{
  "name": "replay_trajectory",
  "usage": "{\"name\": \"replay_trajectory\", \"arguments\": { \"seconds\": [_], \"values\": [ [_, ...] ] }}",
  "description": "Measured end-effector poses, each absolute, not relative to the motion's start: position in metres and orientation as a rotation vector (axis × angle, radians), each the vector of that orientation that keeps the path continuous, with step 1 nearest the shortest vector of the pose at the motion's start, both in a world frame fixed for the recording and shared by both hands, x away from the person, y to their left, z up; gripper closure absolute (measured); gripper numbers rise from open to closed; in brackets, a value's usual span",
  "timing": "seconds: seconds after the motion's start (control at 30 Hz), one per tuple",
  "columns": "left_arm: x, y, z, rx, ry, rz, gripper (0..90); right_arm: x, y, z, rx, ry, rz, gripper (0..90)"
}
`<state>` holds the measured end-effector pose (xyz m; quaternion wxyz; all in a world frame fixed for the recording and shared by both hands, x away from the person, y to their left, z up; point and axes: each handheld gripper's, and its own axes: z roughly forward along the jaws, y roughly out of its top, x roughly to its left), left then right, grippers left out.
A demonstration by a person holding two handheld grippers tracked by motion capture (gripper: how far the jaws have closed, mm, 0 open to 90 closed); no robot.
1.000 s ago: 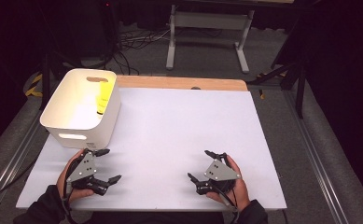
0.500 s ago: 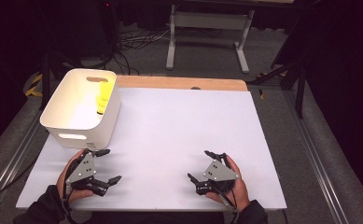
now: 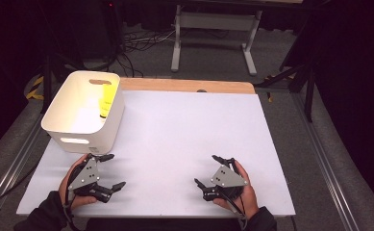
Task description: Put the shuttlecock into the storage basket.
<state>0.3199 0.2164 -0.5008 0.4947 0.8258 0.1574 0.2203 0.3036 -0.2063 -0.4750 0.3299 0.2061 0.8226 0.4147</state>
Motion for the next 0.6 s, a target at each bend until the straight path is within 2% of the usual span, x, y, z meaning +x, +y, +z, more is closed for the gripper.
{"name": "replay_trajectory", "arguments": {
  "seconds": [0.6],
  "values": [
    [0.3254,0.2161,-0.4998,2.008,0.397,0.538,5.2,0.3063,-0.2094,-0.4762,0.564,2.161,1.105,9.6]
  ]
}}
